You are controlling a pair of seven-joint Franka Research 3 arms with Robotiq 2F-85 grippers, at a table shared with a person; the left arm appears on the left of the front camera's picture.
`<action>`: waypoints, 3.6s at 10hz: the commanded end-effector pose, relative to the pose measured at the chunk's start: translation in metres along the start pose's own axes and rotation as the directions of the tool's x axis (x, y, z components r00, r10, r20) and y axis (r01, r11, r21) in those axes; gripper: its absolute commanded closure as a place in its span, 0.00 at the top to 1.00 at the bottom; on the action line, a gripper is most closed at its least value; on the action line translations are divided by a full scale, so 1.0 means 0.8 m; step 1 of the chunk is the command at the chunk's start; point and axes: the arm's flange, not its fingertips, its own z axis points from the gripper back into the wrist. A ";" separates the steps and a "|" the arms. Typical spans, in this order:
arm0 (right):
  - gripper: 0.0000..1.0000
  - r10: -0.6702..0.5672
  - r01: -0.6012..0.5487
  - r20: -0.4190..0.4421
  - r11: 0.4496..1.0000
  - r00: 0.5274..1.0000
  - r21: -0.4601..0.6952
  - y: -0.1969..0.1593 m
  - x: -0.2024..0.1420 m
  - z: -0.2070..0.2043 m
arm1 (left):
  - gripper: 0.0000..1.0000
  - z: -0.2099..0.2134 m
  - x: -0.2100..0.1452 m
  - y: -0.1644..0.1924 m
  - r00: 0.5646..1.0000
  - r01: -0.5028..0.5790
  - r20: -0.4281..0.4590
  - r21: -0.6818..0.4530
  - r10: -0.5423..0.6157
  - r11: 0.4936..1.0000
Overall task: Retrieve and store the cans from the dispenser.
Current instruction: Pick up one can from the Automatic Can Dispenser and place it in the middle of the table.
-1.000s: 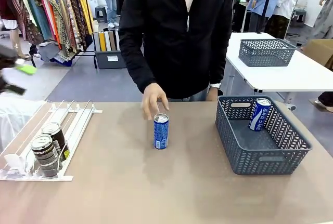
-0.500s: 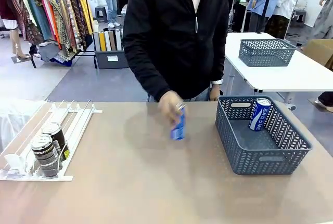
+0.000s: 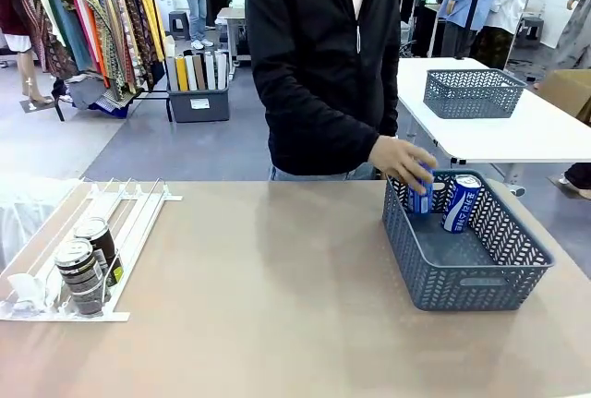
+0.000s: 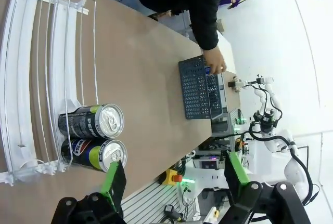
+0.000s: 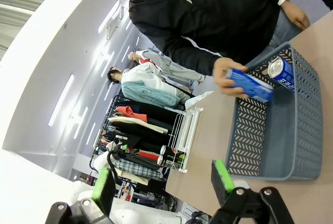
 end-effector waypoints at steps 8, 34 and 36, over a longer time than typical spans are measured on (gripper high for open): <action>1.00 0.010 -0.011 0.020 1.000 1.000 0.022 0.003 0.004 -0.003 | 1.00 -0.066 -0.014 -0.105 0.967 0.213 -0.238 0.544 -0.093 0.811; 1.00 0.010 -0.011 0.020 1.000 1.000 0.022 0.003 0.004 -0.003 | 0.84 -0.268 -0.042 -0.030 0.923 0.231 -0.360 0.799 0.134 0.555; 1.00 0.010 -0.011 0.020 1.000 1.000 0.022 0.003 0.004 -0.003 | 0.00 -0.268 -0.042 -0.029 0.919 0.239 -0.369 0.805 0.142 0.543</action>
